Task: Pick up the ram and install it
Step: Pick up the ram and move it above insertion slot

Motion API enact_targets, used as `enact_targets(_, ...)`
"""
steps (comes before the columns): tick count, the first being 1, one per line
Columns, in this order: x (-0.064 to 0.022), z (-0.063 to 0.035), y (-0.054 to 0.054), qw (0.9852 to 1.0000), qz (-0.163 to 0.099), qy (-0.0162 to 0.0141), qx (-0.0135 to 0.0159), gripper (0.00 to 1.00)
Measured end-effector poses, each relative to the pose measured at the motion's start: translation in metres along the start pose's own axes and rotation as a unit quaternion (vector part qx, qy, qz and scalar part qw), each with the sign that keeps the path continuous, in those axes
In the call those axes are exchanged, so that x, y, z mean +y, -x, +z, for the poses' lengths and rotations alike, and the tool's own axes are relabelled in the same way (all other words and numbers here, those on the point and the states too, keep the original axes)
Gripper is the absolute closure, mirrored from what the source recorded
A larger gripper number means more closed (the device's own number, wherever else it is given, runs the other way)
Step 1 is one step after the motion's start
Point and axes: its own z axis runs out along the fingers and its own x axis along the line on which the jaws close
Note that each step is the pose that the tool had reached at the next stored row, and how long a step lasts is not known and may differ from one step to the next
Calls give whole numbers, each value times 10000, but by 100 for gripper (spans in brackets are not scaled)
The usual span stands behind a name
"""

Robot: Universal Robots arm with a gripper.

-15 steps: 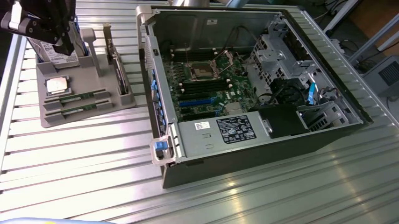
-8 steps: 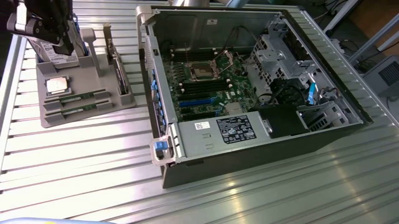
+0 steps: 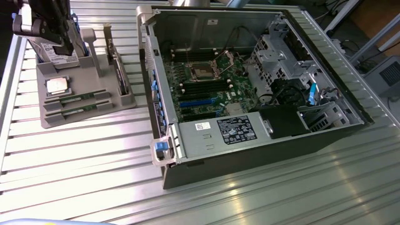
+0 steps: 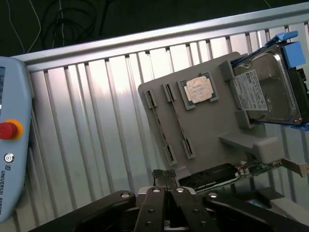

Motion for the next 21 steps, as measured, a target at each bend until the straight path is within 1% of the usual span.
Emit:
enact_targets(3,0,0,0,9997,-247,4,7,89)
enact_targets(5,0,0,0,9987,-500,9,15,89)
enact_targets(6,0,0,0,9980,-630,12,19,89)
enact_targets(8,0,0,0,9971,-762,14,23,89)
enact_targets(12,0,0,0,9970,-778,15,24,89)
enact_targets(13,0,0,0,9970,-778,15,24,83)
enact_targets(14,0,0,0,9970,-778,15,24,71)
enact_targets(15,0,0,0,9970,-778,15,24,71)
enact_targets(16,0,0,0,9970,-778,15,24,64)
enact_targets(19,5,5,-2,9970,-779,15,24,64)
enact_targets(21,9,25,-3,9970,-778,15,19,64)
